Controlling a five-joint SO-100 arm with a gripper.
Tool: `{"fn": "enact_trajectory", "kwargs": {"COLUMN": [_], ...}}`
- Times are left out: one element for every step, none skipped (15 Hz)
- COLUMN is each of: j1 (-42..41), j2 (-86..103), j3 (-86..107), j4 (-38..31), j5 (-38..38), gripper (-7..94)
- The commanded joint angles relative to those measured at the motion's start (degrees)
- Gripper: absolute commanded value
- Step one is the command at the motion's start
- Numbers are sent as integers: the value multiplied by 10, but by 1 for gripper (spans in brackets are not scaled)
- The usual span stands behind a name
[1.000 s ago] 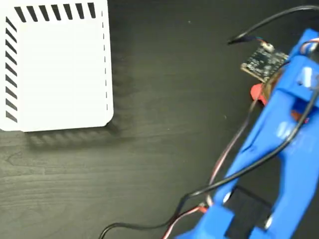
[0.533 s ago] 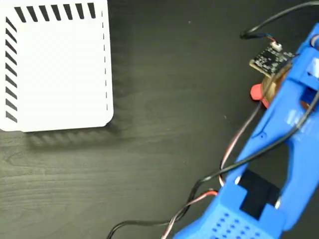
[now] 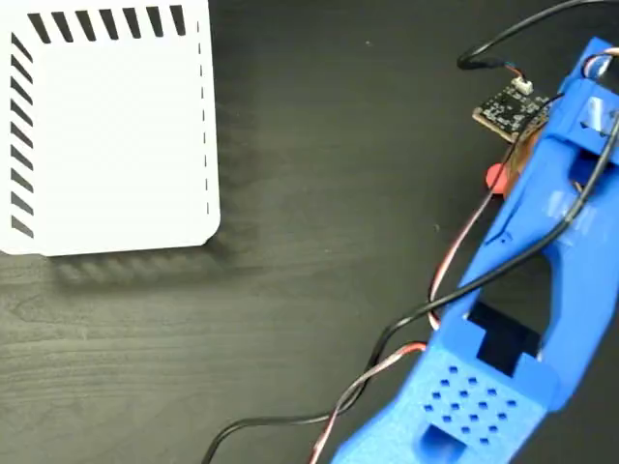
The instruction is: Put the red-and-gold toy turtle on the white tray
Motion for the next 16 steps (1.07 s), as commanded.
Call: {"fn": "enact_trajectory", "kwargs": {"j1": [-3,-3,-3,-2,-1,-1,-1,1,2,4,4,6,8,11,15,20], "j2": [11,3,-8,-18,-28,-30,-30,-31,-31,-31,-31,-30,-28,-24,-16,-1], "j3": [-34,-43,-54,-62,-69,-69,-69,-69,-69,-69,-69,-69,-70,-70,-70,-70], "j4": [9,9,9,9,9,5,3,2,0,-2,-2,-2,-2,-2,-2,-2], "j5": [10,11,12,12,14,14,14,16,18,18,19,19,21,24,23,16], "gripper": [62,62,62,62,61,61,59,54,44,33,21,10,0,0,0,0]}}
